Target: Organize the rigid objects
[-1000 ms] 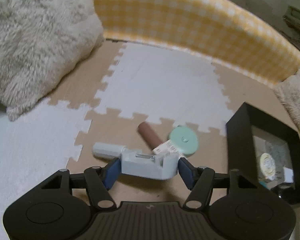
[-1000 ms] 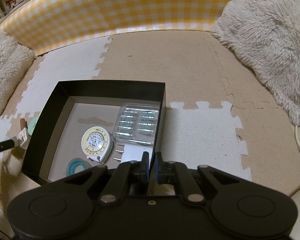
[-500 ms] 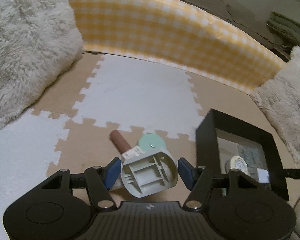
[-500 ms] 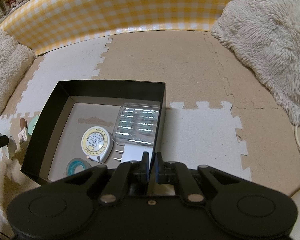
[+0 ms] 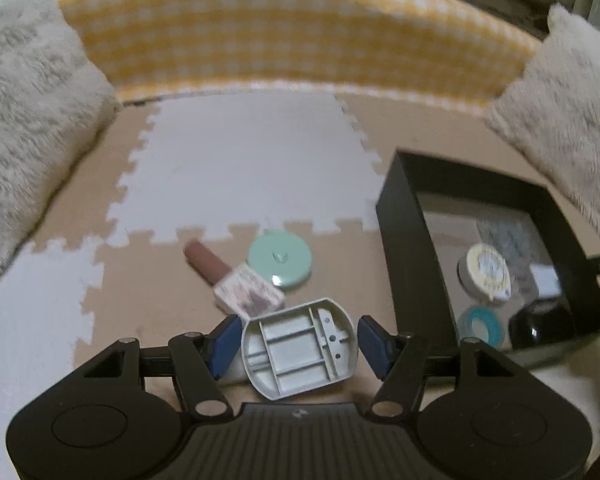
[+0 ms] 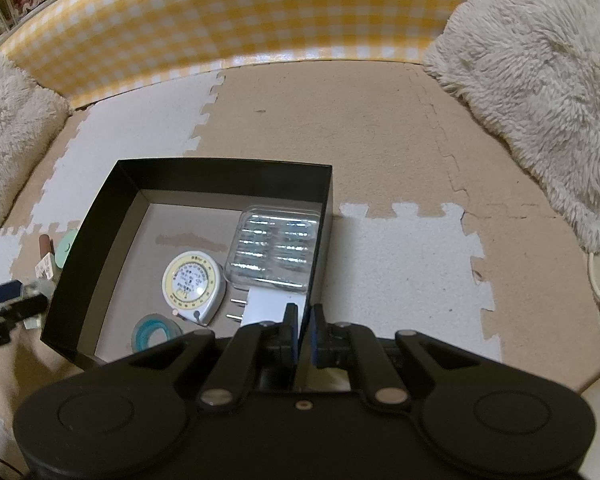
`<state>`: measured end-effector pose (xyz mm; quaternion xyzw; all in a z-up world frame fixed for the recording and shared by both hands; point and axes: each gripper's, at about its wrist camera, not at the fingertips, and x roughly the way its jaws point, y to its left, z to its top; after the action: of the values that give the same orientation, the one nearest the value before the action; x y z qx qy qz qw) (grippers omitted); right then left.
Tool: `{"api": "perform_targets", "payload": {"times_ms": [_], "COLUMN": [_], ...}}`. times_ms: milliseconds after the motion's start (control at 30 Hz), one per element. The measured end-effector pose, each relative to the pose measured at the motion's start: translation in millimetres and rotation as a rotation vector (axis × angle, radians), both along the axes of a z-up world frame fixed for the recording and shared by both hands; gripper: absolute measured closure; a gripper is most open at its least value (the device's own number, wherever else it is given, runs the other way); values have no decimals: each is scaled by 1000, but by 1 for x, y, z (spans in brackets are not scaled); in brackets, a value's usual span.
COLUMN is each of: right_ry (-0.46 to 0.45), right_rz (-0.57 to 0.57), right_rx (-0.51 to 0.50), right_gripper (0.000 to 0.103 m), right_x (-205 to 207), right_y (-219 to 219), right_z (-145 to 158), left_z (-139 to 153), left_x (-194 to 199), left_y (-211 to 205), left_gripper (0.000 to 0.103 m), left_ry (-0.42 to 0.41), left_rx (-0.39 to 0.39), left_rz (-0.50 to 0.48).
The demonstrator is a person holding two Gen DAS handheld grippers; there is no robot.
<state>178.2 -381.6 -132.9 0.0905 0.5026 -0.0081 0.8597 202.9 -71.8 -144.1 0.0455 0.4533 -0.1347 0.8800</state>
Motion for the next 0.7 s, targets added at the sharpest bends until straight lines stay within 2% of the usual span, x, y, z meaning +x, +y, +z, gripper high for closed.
{"api": "perform_targets", "payload": {"times_ms": [67,133,200,333,433,600,700], "right_ry": [0,1,0,1,0,1,1], "right_rz": [-1,0,1,0,1,1,2], "right_rx": [2,1,1,2,1,0,-3], "right_gripper": [96,96,96,96,96,96,96], "right_x": [0,0,0,1,0,1,0], "right_y": [0,0,0,1,0,0,0], "right_z": [0,0,0,0,0,0,0], "left_z": [-4,-5,-3,0,-3,-13,-18], "left_x": [-2,-5,-8,-18,-19,-13,-7], "left_y": [1,4,6,9,5,1,3], "left_gripper": [35,24,20,20,22,27,29], "left_ry": [33,38,43,64,76,84,110], "left_rx": [-1,15,39,11,5,11,-12], "left_rz": [3,23,48,78,66,82,111]}}
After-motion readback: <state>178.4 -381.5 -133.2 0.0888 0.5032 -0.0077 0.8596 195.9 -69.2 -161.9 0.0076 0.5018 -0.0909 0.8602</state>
